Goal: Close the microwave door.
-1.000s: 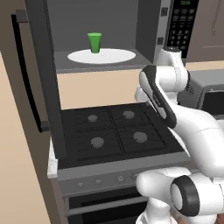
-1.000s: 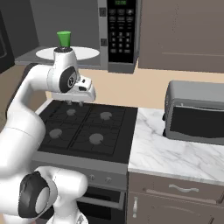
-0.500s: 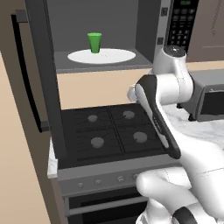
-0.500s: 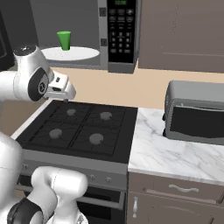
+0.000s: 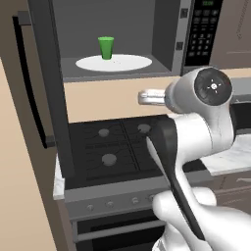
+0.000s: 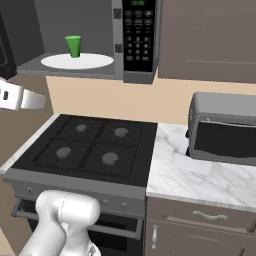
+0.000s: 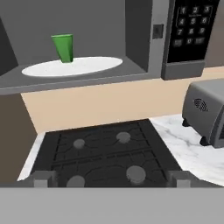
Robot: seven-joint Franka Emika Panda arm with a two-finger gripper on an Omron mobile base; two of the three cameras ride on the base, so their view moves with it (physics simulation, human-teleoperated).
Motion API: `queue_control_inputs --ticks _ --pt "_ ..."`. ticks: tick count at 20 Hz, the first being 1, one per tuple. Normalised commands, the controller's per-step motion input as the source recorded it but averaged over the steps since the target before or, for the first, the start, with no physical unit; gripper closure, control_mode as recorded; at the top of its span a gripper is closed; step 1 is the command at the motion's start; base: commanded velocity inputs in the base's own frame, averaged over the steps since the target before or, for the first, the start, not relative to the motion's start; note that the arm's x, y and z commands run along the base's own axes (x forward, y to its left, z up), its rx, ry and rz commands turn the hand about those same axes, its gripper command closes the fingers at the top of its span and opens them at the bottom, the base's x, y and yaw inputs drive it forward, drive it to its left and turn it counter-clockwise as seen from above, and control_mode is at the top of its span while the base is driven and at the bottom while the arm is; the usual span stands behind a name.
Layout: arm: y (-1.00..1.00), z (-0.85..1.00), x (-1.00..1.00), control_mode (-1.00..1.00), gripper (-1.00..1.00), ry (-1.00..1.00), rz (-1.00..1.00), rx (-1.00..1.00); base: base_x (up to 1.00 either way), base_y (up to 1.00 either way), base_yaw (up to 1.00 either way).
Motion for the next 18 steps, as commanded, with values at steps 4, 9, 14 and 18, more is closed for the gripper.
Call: queue_control_inputs --ticks 4,9,14,18 --pt "0.19 0.89 -1.0 -1.0 -1.0 -0.43 -0.14 0.0 0.0 0.0 0.0" --pt "0.43 0.48 -1.0 -1.0 -1.0 -0.28 -0.05 0.0 0.0 0.0 0.0" --pt "0.3 0.1 -1.0 -1.0 -1.0 -0.23 -0.03 0.0 0.0 0.0 0.0" --pt "0.49 0.04 -1.0 -1.0 -1.0 -0.13 -0.22 0.0 0.0 0.0 0.0"
